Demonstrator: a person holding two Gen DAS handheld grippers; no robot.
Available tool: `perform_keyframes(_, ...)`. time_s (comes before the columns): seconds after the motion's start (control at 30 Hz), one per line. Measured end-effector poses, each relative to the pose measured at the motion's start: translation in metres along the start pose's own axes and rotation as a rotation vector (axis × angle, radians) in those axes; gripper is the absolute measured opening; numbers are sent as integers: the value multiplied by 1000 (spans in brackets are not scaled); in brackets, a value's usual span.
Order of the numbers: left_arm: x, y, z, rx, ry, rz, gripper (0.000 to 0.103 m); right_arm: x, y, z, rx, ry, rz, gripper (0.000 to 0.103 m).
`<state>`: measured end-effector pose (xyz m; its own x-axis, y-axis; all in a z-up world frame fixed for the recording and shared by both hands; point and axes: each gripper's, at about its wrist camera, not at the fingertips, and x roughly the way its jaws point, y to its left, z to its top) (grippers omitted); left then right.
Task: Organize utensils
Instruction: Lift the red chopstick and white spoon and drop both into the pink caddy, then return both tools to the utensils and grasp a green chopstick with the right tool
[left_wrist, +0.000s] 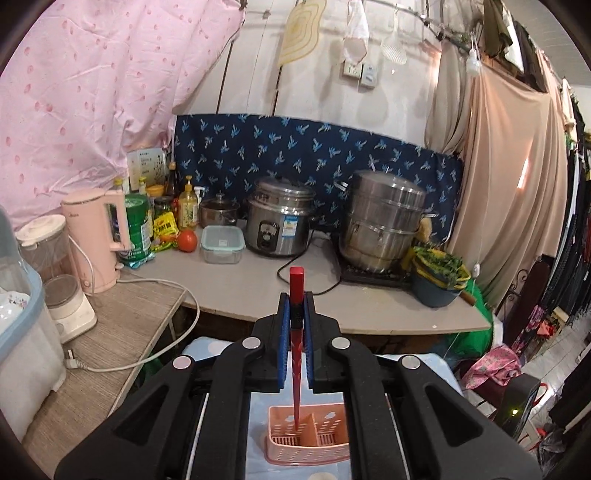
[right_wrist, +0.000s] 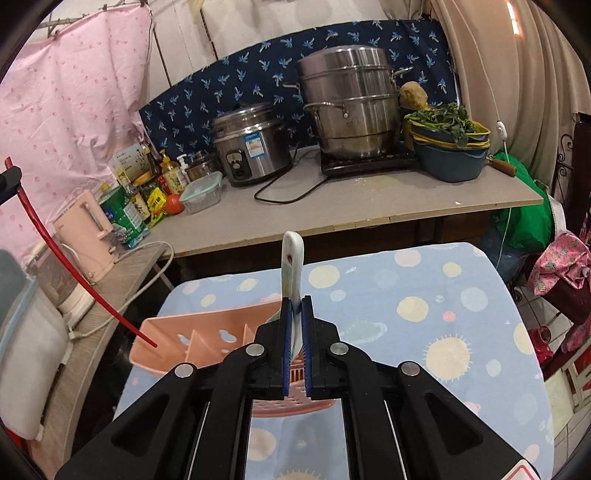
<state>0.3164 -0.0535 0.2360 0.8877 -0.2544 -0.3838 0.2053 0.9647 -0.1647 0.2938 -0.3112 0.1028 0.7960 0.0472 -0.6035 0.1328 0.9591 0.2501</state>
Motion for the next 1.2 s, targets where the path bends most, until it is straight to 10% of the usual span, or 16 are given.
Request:
perform_keyframes(0.47,41,18,-39,-6,109,30,12,37,0,-15,-29,59,-21,13)
perform_keyframes(0.57,33,19,-41,-16,100,34,34,24,-4,-15,-14,44,-20,24)
perform_keyframes(1.2,-73,30,-130,7,201,44,52,-112,-9,-118,-4,53,20,35)
